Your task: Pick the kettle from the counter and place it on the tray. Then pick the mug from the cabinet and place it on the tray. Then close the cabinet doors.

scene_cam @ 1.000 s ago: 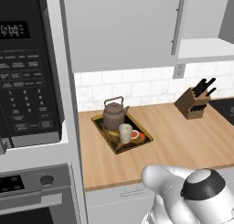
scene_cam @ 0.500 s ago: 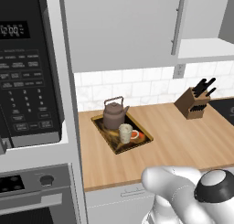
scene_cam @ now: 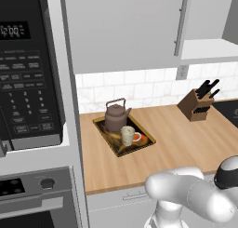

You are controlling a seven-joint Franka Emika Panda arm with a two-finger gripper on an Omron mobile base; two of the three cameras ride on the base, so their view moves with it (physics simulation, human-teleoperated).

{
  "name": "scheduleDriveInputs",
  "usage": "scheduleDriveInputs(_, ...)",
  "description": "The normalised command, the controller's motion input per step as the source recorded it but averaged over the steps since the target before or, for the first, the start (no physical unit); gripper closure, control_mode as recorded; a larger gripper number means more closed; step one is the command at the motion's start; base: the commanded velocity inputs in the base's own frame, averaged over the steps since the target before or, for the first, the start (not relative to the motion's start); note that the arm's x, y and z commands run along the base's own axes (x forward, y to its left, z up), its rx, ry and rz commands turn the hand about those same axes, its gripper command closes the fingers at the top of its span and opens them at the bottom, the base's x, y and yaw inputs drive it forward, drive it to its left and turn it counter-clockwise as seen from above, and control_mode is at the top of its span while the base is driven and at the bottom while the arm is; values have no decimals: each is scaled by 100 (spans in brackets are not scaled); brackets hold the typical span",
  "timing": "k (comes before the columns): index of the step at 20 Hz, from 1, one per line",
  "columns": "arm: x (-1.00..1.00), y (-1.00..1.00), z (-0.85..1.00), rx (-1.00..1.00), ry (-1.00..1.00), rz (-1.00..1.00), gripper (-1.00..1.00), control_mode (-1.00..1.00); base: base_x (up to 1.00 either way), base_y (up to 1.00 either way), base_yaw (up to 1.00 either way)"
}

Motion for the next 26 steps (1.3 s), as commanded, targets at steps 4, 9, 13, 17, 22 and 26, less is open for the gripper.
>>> scheduleDriveInputs(4,49,-22,-19,0,8,21,-100,-100,0,0,0)
scheduleDriveInputs(9,71,-10,-37,-1,13,17,-100,-100,0,0,0)
scheduleDriveInputs(13,64,-2,-46,-1,2,17,-100,-100,0,0,0)
scheduleDriveInputs(17,48,-1,-37,0,0,18,-100,-100,0,0,0)
scheduleDriveInputs(22,51,2,-30,0,0,18,-100,-100,0,0,0)
scheduleDriveInputs(26,57,13,-34,-1,0,18,-100,-100,0,0,0)
